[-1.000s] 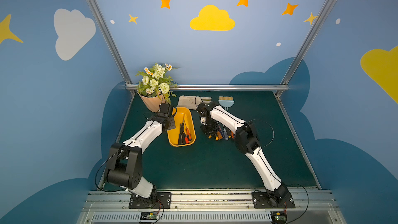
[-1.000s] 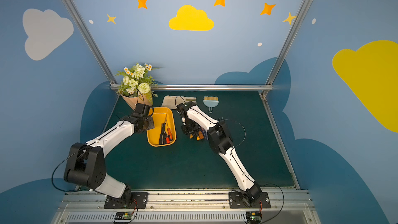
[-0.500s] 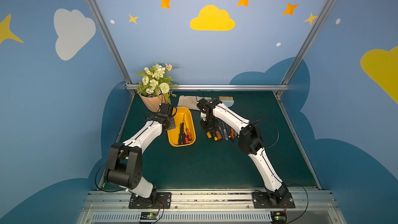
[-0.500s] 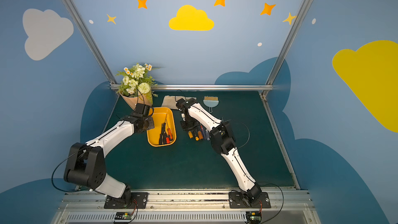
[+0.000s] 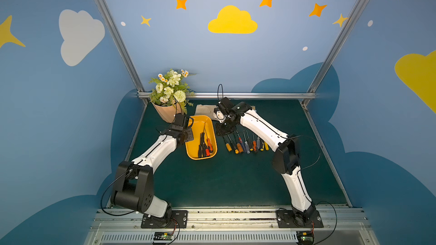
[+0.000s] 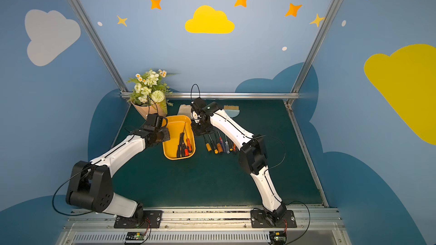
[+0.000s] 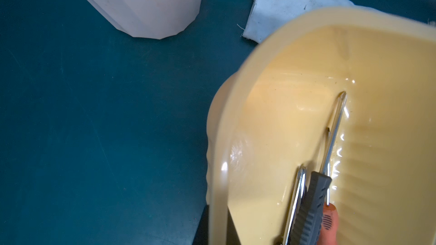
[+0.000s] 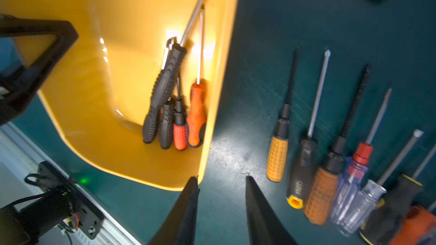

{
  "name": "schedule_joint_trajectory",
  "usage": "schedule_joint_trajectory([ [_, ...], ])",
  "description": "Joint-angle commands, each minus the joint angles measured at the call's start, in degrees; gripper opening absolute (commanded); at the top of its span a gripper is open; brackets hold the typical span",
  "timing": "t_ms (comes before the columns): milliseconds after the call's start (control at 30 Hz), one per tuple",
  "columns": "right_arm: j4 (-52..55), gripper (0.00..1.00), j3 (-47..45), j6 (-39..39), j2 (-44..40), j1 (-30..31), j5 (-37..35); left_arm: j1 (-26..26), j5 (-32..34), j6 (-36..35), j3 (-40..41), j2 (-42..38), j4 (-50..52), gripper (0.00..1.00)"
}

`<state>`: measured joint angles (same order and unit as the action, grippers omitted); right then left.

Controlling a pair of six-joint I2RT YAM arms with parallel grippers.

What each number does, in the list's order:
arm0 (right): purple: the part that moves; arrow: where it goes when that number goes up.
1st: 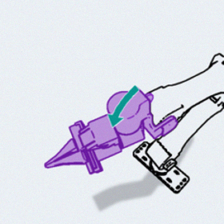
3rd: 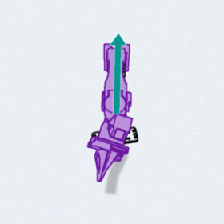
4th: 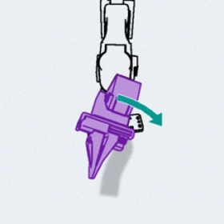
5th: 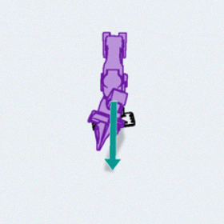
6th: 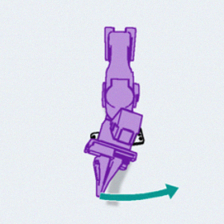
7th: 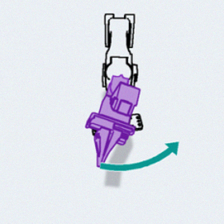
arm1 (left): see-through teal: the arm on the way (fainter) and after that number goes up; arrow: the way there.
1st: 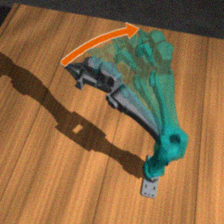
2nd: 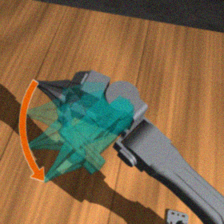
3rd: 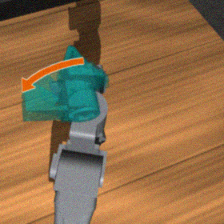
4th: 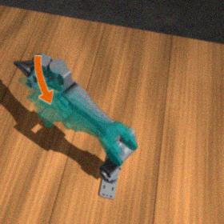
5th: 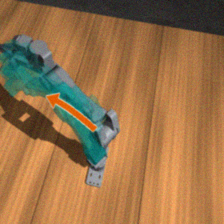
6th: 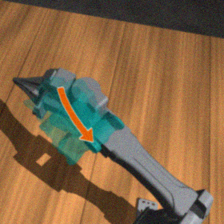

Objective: Take out the screwdriver from the storage box
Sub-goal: Place the screwdriver at the center of the board, then pick up the screwdriver from the storage box.

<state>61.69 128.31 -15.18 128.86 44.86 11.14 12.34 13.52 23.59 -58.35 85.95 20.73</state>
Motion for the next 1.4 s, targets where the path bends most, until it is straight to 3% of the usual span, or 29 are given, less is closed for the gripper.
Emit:
schedule_joint_trajectory([
  [0, -3.18, 0.36, 1.51, -1.90, 0.36, 0.49, 5.88, 0.46, -1.24, 1.07, -0.80, 0.32, -2.93, 0.02],
  [467, -8.67, 0.51, 1.97, -10.53, 5.64, 2.47, 8.79, 1.14, -0.20, 1.98, 0.47, 0.80, -4.47, 0.02],
  [933, -12.83, 0.51, 3.43, -17.77, 10.48, 3.80, 6.56, 1.13, -0.25, 1.22, 0.19, 1.04, -4.53, 0.02],
  [1367, -14.63, 0.47, 3.99, -22.58, 13.43, 5.18, 0.06, 1.13, -0.53, 1.19, 0.87, 0.89, -5.18, 0.02],
])
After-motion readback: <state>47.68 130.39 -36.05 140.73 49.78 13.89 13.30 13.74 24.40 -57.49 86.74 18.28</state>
